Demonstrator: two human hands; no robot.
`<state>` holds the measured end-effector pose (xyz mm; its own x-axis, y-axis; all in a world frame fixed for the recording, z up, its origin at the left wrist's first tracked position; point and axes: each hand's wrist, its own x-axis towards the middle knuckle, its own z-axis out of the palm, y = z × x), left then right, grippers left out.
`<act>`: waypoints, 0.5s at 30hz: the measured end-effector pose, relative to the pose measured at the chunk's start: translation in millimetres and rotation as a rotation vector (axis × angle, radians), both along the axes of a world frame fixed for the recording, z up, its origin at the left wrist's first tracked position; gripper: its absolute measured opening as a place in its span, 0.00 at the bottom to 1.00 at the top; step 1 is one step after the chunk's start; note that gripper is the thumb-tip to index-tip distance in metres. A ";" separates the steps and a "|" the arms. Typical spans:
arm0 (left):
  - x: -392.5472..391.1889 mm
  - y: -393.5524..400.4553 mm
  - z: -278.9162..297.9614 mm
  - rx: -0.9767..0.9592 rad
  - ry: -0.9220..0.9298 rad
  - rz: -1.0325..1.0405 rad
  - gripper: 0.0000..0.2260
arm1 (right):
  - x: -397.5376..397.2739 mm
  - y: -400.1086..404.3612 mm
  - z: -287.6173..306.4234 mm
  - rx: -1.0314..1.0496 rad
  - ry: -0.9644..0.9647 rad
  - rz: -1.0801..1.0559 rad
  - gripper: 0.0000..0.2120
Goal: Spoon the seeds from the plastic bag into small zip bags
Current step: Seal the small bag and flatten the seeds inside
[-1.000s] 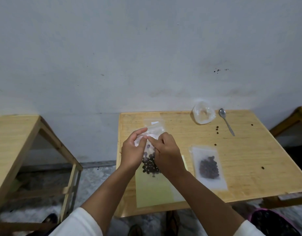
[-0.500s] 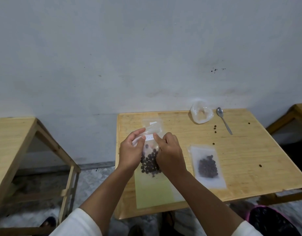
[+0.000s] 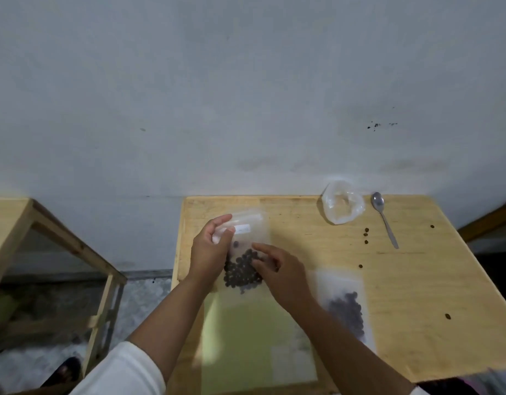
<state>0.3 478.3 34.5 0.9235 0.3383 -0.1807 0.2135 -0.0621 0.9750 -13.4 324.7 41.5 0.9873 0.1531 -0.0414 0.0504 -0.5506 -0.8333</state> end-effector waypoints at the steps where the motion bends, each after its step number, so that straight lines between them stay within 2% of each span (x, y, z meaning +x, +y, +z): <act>1: 8.1 0.2 -4.0 0.026 0.017 -0.010 0.11 | 9.8 -1.5 -3.3 0.016 0.014 -0.033 0.14; 5: 30.6 -5.3 -23.0 0.128 0.145 -0.035 0.18 | 49.8 -3.1 -18.8 0.026 0.087 -0.144 0.15; 8: 39.9 -11.2 -37.8 0.360 0.200 -0.086 0.21 | 72.1 -1.1 -38.0 -0.011 0.129 -0.167 0.16; 12: 45.4 -15.4 -50.9 0.521 0.267 -0.160 0.22 | 82.1 1.9 -63.9 -0.162 0.133 -0.138 0.17; 15: 42.5 -17.7 -60.5 0.649 0.261 -0.215 0.22 | 77.4 3.3 -74.7 -0.217 0.067 -0.082 0.17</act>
<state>42.8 460.5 -26.0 0.9358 0.2680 -0.2291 0.3521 -0.6766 0.6468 64.0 328.1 -33.2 0.9900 0.0530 -0.1305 -0.0532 -0.7168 -0.6952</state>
